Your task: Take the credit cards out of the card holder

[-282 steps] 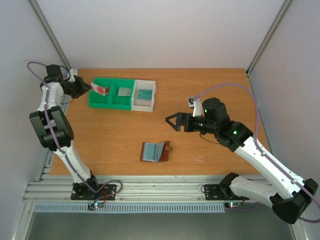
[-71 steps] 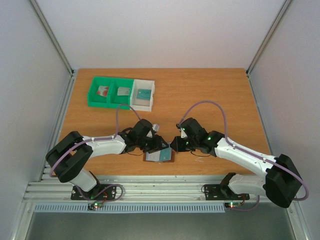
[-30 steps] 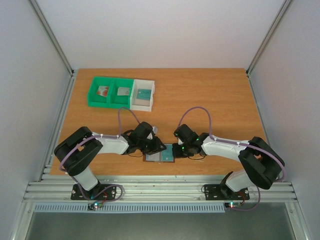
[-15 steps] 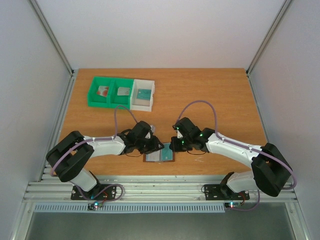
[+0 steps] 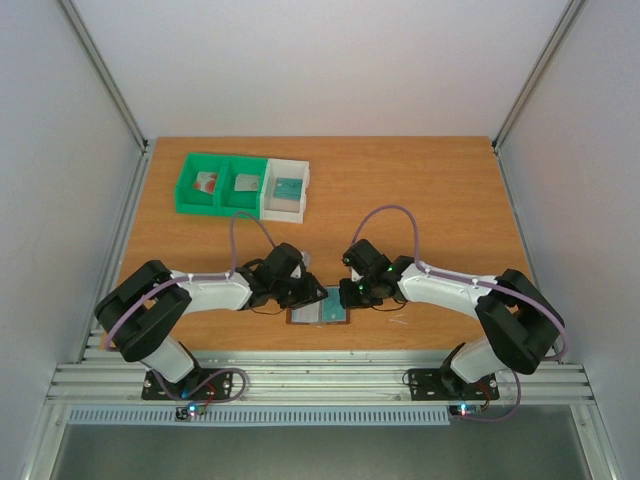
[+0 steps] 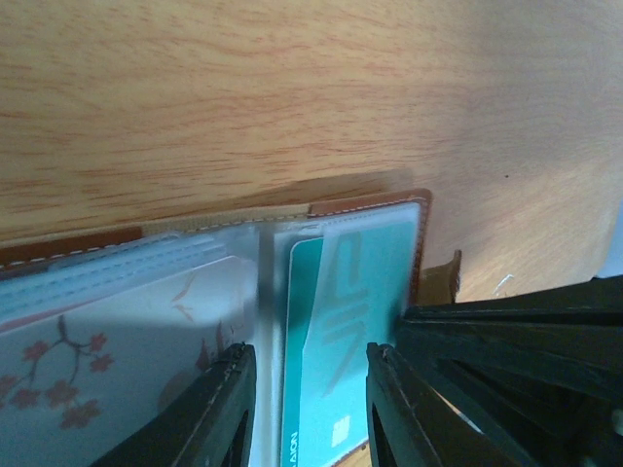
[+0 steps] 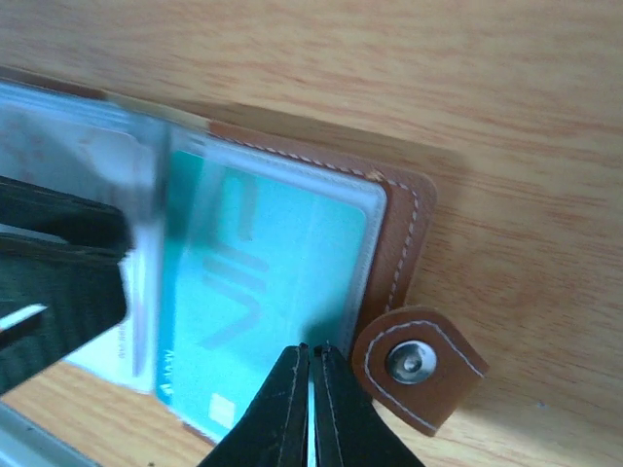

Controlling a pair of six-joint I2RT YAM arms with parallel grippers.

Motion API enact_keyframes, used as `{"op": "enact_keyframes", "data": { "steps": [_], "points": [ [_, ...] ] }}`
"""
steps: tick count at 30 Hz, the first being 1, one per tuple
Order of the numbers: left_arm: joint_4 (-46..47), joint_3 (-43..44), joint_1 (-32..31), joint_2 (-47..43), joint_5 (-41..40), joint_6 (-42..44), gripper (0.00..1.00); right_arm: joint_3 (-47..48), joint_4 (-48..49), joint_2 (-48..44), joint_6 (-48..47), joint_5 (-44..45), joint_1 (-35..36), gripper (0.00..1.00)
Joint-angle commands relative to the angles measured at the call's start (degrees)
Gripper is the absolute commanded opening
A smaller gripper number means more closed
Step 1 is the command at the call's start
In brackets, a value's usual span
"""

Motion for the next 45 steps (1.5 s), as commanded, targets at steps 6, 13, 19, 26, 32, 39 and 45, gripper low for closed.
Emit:
{"op": "enact_keyframes", "data": {
  "steps": [6,13,19,26,32,39,45],
  "points": [
    [9.18,-2.68,-0.01,3.52,1.51,-2.47,0.33,-3.45,2.86,1.59,1.07,1.8,-0.2,0.03],
    [9.84,-2.66,-0.05,4.37,1.44,-2.65,0.29,-4.07,3.6,1.58,1.32,1.81,-0.2,0.02],
    [10.42,-2.91,-0.03,3.98,1.51,-2.92,0.07,-4.27,3.57,1.5,1.31,1.81,-0.22,0.02],
    [7.12,-2.2,0.07,1.51,0.8,-1.87,0.0,-4.46,3.39,1.54,1.16,2.46,-0.2,0.02],
    [6.02,-2.88,0.96,-0.23,1.14,-1.22,0.01,-4.77,3.47,1.85,1.08,2.72,-0.2,0.02],
    [5.95,-3.33,2.17,-1.82,2.38,-0.2,0.0,-4.52,3.34,1.55,0.68,3.39,-0.21,0.02],
    [6.46,-3.96,2.6,-2.24,3.02,-0.12,0.0,-4.84,3.53,1.5,0.63,3.21,-0.28,0.02]
  ]
}}
